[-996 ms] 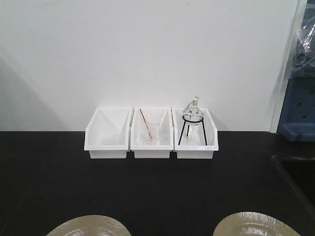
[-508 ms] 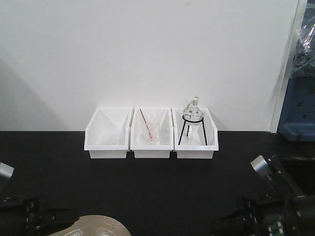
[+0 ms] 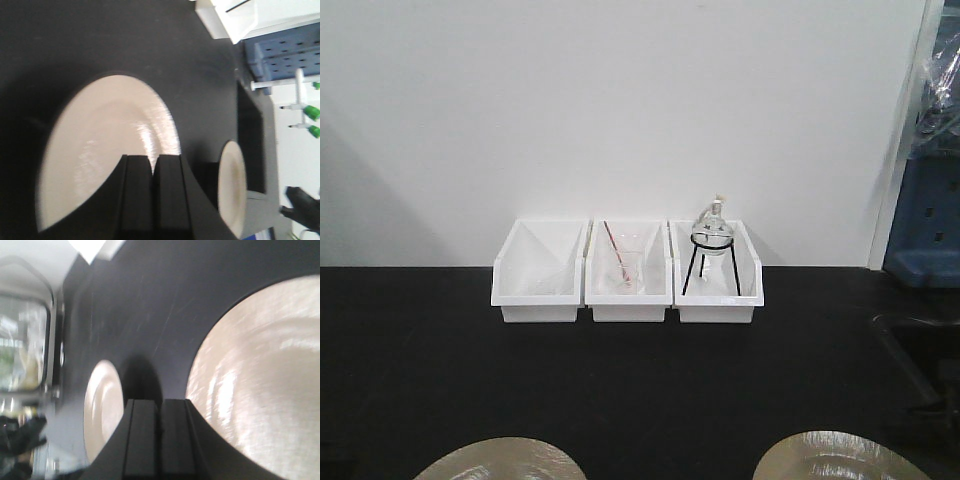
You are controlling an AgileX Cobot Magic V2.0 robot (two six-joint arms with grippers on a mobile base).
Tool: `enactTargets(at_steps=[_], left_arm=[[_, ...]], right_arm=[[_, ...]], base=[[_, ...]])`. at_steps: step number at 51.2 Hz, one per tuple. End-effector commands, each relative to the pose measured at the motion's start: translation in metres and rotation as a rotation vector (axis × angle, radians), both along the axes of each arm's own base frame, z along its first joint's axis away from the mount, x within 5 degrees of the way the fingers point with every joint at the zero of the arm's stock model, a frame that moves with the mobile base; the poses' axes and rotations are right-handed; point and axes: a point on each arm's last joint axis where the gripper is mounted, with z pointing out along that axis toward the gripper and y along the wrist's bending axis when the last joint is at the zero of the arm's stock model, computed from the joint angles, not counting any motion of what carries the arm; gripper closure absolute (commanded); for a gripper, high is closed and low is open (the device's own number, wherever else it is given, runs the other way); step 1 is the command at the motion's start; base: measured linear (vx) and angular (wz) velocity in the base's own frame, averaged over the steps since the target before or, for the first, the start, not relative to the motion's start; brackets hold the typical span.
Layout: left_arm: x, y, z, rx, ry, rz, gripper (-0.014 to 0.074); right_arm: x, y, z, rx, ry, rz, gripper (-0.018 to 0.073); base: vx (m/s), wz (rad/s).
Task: Arrange circular plates on left workspace
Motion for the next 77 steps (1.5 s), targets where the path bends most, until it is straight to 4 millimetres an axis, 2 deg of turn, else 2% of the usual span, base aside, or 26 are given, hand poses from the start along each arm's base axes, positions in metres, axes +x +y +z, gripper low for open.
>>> enactTargets(at_steps=[1, 6, 14, 21, 29, 40, 48, 66, 71, 76, 77], left_arm=[[-0.003, 0.011, 0.015, 0.009, -0.044, 0.014, 0.0596], [-0.002, 0.014, 0.013, 0.045, -0.041, 0.046, 0.0596], [-0.002, 0.015, 0.011, 0.066, -0.036, 0.051, 0.0595], [-0.001, 0.016, 0.003, 0.132, -0.060, -0.019, 0.0559], [0.005, 0.009, -0.005, 0.145, -0.064, -0.071, 0.0444], [0.016, -0.010, -0.027, 0.130, -0.011, -0.158, 0.0210], [0.021, -0.025, -0.043, 0.123, 0.035, -0.211, 0.0133], [0.032, -0.060, -0.067, 0.043, 0.107, -0.268, 0.0155], [0.033, -0.064, -0.071, 0.033, 0.120, -0.276, 0.0248], [0.033, -0.066, -0.073, 0.015, 0.131, -0.275, 0.0468], [0.033, -0.067, -0.072, 0.011, 0.130, -0.273, 0.0486]], right_arm=[[-0.005, -0.016, 0.026, 0.024, -0.092, -0.063, 0.0563], [-0.007, -0.026, 0.026, 0.019, -0.095, -0.107, 0.0563], [-0.007, -0.026, 0.026, 0.015, -0.098, -0.110, 0.0563], [-0.007, -0.026, 0.026, 0.015, -0.098, -0.110, 0.0563], [-0.007, -0.026, 0.026, 0.015, -0.098, -0.110, 0.0563], [-0.007, -0.026, 0.026, 0.015, -0.098, -0.110, 0.0563], [-0.007, -0.026, 0.026, 0.015, -0.098, -0.110, 0.0563], [-0.007, -0.026, 0.026, 0.015, -0.098, -0.110, 0.0563], [-0.007, -0.025, 0.026, 0.016, -0.098, -0.108, 0.0563], [-0.007, -0.025, 0.026, 0.018, -0.098, -0.106, 0.0563], [-0.007, -0.025, 0.026, 0.018, -0.098, -0.106, 0.0563]], base=[[0.00, 0.00], [0.00, 0.00], [0.00, 0.00], [0.00, 0.00], [0.00, 0.00], [0.00, 0.00], [0.00, 0.00], [0.00, 0.00], [0.00, 0.00], [0.00, 0.00], [0.00, 0.00]])
